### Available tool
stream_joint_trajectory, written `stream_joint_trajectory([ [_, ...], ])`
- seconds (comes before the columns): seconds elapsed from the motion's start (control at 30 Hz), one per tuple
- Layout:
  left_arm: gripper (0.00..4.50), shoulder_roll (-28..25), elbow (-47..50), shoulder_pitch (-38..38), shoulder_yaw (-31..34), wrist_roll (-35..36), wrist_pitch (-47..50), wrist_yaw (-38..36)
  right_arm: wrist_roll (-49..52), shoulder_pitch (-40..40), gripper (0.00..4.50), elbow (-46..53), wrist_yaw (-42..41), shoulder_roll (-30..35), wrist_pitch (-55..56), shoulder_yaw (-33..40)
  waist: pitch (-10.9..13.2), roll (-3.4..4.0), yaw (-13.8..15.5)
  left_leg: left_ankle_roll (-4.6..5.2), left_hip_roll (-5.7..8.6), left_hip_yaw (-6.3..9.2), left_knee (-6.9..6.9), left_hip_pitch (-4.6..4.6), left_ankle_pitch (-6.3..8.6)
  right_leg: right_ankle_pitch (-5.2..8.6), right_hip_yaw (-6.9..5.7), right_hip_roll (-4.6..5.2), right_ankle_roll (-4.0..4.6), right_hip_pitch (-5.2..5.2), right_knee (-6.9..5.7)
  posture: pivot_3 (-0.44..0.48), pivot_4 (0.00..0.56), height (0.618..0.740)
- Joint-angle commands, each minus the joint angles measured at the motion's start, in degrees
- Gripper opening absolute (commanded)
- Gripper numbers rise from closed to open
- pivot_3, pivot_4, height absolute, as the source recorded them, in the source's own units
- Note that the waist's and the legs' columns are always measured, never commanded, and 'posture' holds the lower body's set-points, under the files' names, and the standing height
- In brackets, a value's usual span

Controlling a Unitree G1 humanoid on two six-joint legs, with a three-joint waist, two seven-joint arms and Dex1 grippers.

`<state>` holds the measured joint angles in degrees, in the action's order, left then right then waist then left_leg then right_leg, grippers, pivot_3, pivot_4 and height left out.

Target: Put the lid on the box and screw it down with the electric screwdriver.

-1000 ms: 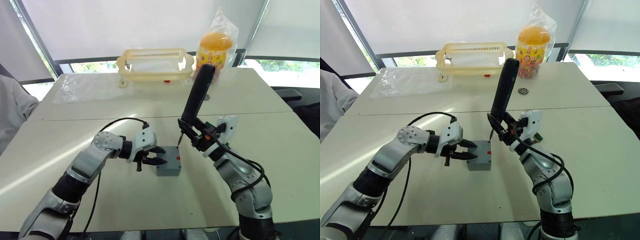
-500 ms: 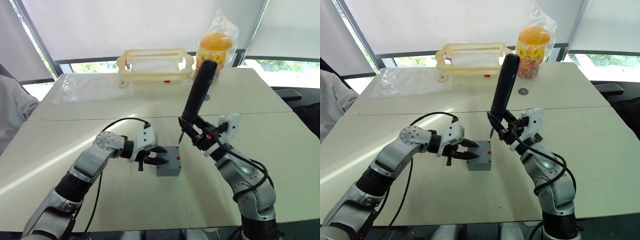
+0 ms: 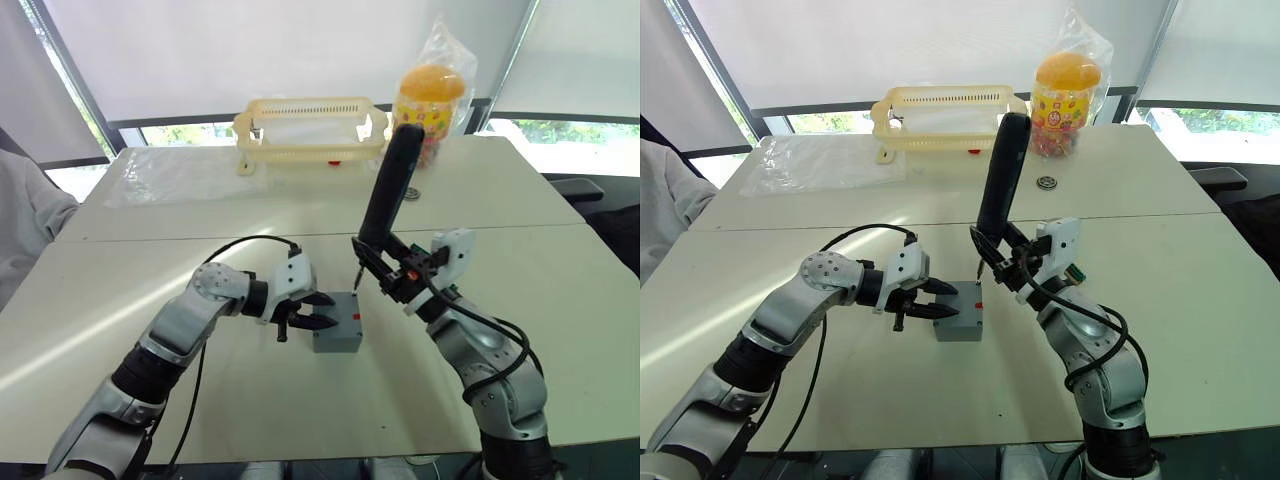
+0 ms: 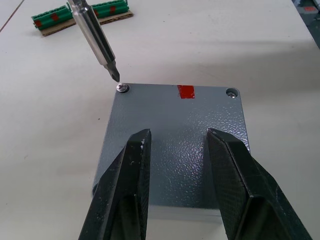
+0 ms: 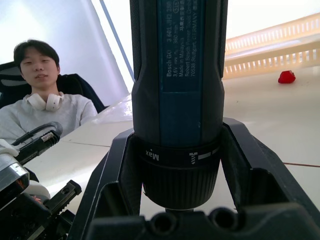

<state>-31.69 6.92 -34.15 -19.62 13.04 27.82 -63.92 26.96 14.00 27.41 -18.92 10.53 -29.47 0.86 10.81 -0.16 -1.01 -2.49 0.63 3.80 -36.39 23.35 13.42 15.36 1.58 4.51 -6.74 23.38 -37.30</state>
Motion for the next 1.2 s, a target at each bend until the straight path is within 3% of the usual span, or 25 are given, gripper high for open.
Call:
stream_joint_trajectory([
  [0.03, 1.75, -0.70, -0.07, 0.13, -0.90, -1.44, 0.48, 0.18, -0.47, 0.28, 1.80, 1.78, -0.82, 0.21, 3.07, -0.24, 0.00, 0.00, 0.00, 0.00, 0.00, 0.00, 0.00, 0.00, 0.00, 0.00, 0.00, 0.00, 0.00, 0.00, 0.00, 0.000, 0.150, 0.740],
  [1.2, 1.75, -0.46, -0.37, 0.27, -1.32, -1.78, 0.04, 0.43, 0.53, -0.07, 1.80, 2.19, -0.63, 0.15, 3.64, 0.52, 0.00, -0.01, 0.01, 0.00, 0.00, 0.00, 0.00, -0.01, 0.00, 0.00, 0.00, 0.00, 0.00, -0.01, 0.00, 0.000, 0.150, 0.740],
])
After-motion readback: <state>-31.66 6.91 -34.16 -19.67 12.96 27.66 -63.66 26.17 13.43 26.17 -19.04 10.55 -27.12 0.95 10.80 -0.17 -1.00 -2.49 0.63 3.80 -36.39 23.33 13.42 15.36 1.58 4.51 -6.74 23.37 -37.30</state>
